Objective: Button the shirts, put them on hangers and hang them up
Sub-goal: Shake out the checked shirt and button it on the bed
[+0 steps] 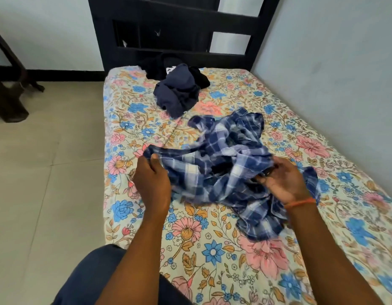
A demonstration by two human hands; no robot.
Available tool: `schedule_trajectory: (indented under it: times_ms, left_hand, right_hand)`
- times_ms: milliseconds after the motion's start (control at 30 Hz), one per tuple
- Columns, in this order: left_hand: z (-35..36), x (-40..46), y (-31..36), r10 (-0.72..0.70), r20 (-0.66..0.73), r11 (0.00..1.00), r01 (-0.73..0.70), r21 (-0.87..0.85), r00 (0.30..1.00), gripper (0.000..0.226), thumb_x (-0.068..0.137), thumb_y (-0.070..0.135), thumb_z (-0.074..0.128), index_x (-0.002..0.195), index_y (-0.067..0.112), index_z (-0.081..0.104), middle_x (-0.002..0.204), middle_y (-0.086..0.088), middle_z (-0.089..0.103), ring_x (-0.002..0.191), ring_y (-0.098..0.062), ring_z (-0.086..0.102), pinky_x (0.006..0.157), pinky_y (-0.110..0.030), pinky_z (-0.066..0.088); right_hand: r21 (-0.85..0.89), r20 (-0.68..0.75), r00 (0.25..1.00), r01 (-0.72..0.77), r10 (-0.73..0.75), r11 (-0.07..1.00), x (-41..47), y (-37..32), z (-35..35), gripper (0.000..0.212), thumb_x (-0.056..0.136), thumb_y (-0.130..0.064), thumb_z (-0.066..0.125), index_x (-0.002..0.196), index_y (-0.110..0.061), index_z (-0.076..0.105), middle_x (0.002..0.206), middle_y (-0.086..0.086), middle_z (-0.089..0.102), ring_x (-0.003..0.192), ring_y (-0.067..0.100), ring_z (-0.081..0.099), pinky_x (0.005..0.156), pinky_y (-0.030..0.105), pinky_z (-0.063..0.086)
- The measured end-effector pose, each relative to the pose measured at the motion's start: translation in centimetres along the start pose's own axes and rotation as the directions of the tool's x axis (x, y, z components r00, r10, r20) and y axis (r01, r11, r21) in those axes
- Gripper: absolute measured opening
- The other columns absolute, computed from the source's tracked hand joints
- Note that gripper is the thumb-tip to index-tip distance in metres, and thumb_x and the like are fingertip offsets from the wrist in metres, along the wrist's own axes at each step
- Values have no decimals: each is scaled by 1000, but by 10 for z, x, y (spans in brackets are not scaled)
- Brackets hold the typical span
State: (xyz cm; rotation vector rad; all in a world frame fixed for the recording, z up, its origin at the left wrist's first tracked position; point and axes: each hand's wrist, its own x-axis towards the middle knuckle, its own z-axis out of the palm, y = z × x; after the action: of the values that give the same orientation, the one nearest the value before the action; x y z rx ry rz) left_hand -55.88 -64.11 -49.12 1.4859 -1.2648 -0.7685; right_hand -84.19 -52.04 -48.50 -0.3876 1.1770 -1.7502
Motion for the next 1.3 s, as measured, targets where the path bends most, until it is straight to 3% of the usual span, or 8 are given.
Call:
schedule_trajectory:
  times_ms: [100,267,400,533,767,933,1033,1300]
  left_hand:
    - [-5,1,3,-17,-46,999,15,-43,999,28,104,20,43,103,-3,58,87,-4,53,77,-19,45,61,-21,23]
    - [-26,24,2,-215,-264,931,116,-348,940,25,99,21,44,100,7,64,96,-10,66,83,-25,58,69,-31,43]
    - [-48,41,5,-115,-355,955,4,-298,928,32,98,21,43,116,5,64,108,-4,67,92,-13,60,80,-14,43]
    - [-31,-7,19,136,140,987,-122,-103,981,16,101,22,50,112,20,62,83,8,61,63,0,56,60,-10,49]
    - [-8,-52,-21,-126,874,720,-562,406,469,20,94,20,54,110,15,64,98,-4,66,83,-21,65,79,-38,56]
    - [-14,-56,-23,-280,904,680,-599,424,323,18,90,27,65,98,12,59,101,-8,63,91,-23,59,79,-31,48]
    - [-15,-53,-25,-279,901,713,-556,427,334,22,89,30,67,79,13,56,84,-4,59,78,-19,55,67,-26,42]
    - [-20,-48,-12,-331,794,941,112,320,509,24,90,24,70,100,3,72,86,-5,67,73,-14,60,77,-28,47]
  right_hand:
    - [71,-58,996,-69,73,995,0,-9,-16,52,72,-26,77,117,-3,64,118,18,69,111,36,65,98,53,51]
    - [-714,-357,933,-248,-36,655,6,18,-25,17,93,-11,62,76,-6,60,83,32,64,78,30,57,73,47,53]
    - [-888,-277,930,-153,-240,433,-8,24,-1,37,87,-30,74,104,-1,58,96,18,61,87,25,57,77,42,49]
    - [-901,-142,976,-58,-166,430,-29,26,15,79,73,-30,88,129,-14,33,124,2,42,113,22,44,99,37,41]
    - [-1000,5,958,8,-288,10,-28,3,-3,28,84,-24,77,82,-5,56,74,1,50,68,20,48,62,30,35]
    - [-719,-234,848,179,-476,672,-26,-41,14,21,87,-25,75,85,-7,64,80,9,62,70,24,57,66,30,47]
    - [-354,-316,938,24,-144,935,-37,-27,18,24,87,-25,74,93,-2,70,84,18,70,75,33,67,73,43,59]
    - [-201,105,889,-420,446,885,-82,27,12,59,77,-17,77,128,4,54,114,26,69,97,38,70,80,49,59]
